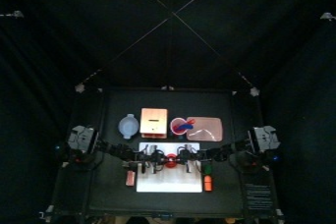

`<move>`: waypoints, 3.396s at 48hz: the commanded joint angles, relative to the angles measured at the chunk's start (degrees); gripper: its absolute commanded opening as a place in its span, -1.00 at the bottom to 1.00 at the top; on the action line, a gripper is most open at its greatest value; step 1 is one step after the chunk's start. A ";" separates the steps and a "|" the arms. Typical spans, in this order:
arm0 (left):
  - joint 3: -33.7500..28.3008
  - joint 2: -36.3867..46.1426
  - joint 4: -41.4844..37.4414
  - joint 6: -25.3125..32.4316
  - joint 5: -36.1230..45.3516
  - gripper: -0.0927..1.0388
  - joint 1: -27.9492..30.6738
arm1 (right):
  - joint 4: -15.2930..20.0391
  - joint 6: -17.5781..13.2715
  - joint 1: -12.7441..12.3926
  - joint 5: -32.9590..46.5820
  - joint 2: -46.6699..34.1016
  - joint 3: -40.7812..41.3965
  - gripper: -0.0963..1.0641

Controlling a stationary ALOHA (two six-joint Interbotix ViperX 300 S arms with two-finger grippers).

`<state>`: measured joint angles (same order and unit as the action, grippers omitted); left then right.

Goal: Get the cutter from the drawer then cut the dough then place the extra dough in the bowl
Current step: Cut the dough

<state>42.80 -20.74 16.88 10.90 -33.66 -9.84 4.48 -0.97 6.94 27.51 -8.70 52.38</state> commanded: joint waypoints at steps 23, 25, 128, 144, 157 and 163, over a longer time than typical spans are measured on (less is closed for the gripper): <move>0.18 -1.85 3.87 0.09 4.75 -0.02 -0.70 | 0.62 0.44 0.00 -0.88 -1.93 -1.14 -0.14; 0.00 -1.23 3.78 0.09 4.57 -0.01 -0.35 | 0.35 0.88 0.09 -0.88 -1.32 -1.23 -0.14; 1.05 4.75 3.60 2.55 0.18 0.12 0.18 | 2.55 -0.18 -2.81 -29.09 6.42 -13.45 0.45; -0.88 2.64 3.52 2.55 3.78 0.11 -0.44 | 0.97 -0.26 -2.90 -29.36 6.50 -14.50 0.45; -0.97 1.58 3.78 2.46 4.57 0.11 -0.35 | 0.88 -0.26 -3.08 -30.23 6.50 -14.94 0.42; -0.88 1.49 4.13 2.46 4.92 0.09 -0.26 | 0.97 -0.35 -3.08 -30.59 6.50 -14.94 0.38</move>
<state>42.63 -19.34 20.74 13.36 -29.36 -10.11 5.27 -1.23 4.04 -2.90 -3.43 38.67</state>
